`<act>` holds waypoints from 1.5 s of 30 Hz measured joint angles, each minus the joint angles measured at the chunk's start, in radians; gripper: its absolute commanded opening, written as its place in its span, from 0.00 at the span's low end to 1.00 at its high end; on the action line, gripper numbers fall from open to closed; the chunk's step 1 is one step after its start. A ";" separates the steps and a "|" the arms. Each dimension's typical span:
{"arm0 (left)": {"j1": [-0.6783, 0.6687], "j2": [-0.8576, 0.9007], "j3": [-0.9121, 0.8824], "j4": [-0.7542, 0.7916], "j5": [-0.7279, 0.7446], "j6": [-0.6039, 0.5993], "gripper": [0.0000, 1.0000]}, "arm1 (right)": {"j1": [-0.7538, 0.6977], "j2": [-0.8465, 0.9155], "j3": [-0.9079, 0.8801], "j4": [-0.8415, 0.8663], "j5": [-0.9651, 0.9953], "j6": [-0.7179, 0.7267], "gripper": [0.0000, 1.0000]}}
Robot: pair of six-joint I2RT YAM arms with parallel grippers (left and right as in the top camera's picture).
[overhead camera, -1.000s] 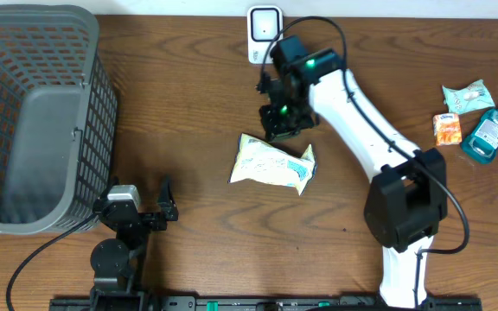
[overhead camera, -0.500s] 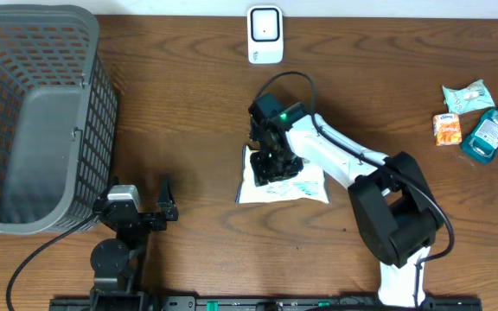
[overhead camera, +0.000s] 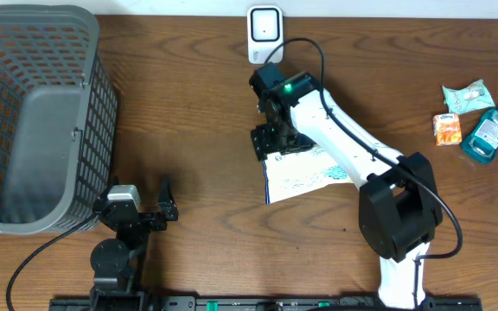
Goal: Scan the item barcode
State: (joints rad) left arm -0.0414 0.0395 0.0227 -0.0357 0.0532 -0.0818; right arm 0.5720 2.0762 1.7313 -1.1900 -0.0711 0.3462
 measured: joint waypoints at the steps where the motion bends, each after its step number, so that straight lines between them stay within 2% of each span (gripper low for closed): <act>1: 0.000 0.000 0.000 0.000 0.000 0.000 0.98 | 0.001 -0.002 0.002 0.001 0.009 0.012 0.19; 2: 0.000 0.000 0.000 0.000 0.000 0.000 0.98 | 0.002 -0.002 0.001 0.002 0.024 0.024 0.07; 3: 0.000 0.000 0.000 0.000 0.000 0.000 0.98 | 0.002 -0.002 -0.006 0.010 0.045 0.044 0.01; 6: 0.000 0.000 0.000 0.000 0.000 0.000 0.98 | 0.003 -0.002 -0.064 0.048 0.126 0.101 0.02; 12: 0.000 0.000 0.000 0.000 0.000 0.000 0.98 | 0.004 -0.016 -0.267 0.294 0.179 0.137 0.05; 14: 0.000 0.000 0.000 0.000 0.000 0.000 0.98 | 0.003 -0.033 -0.297 0.341 0.181 0.144 0.28; 16: 0.000 0.000 0.000 0.000 0.000 0.000 0.98 | 0.001 -0.037 -0.302 0.357 0.177 0.146 0.56; 18: 0.000 0.000 0.000 0.000 0.000 0.000 0.98 | 0.000 -0.039 -0.299 0.369 0.162 0.150 0.77; 23: 0.000 0.000 0.000 0.000 0.000 0.000 0.98 | -0.003 -0.038 -0.288 0.360 0.114 0.109 0.94; 25: 0.000 0.000 0.000 0.000 0.000 0.000 0.98 | -0.005 -0.038 -0.279 0.344 0.100 0.092 0.98; 28: 0.000 0.000 0.000 0.000 0.000 0.000 0.98 | -0.007 -0.033 -0.243 0.271 0.087 0.079 0.99; 30: 0.000 0.000 0.000 0.000 0.000 0.000 0.98 | -0.008 -0.031 -0.193 0.202 0.085 0.074 0.93; 32: 0.000 0.000 0.000 0.000 0.000 0.000 0.98 | -0.008 -0.032 -0.142 0.160 0.085 0.071 0.73; 33: 0.000 0.000 0.000 0.000 0.000 0.000 0.98 | -0.008 -0.035 -0.117 0.145 0.084 0.066 0.57; 36: 0.000 0.000 0.000 0.000 0.000 0.000 0.98 | -0.008 -0.055 -0.103 0.116 0.103 0.064 0.31; 39: 0.000 0.000 0.000 0.000 0.000 0.000 0.98 | -0.008 -0.061 -0.135 0.154 0.148 0.071 0.19; 42: 0.000 0.000 0.000 0.000 0.000 0.000 0.98 | -0.008 -0.061 -0.212 0.224 0.177 0.076 0.20; 43: 0.000 0.000 0.000 0.000 0.000 0.000 0.98 | -0.008 -0.061 -0.248 0.248 0.184 0.075 0.24; 44: 0.000 0.000 0.000 0.000 0.000 0.000 0.98 | -0.008 -0.061 -0.272 0.257 0.187 0.076 0.34; 45: 0.000 0.000 0.000 0.000 0.000 0.000 0.98 | -0.008 -0.061 -0.302 0.273 0.193 0.078 0.53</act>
State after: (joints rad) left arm -0.0414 0.0395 0.0227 -0.0357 0.0532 -0.0818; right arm 0.5640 2.0148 1.4292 -0.9173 0.1215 0.4244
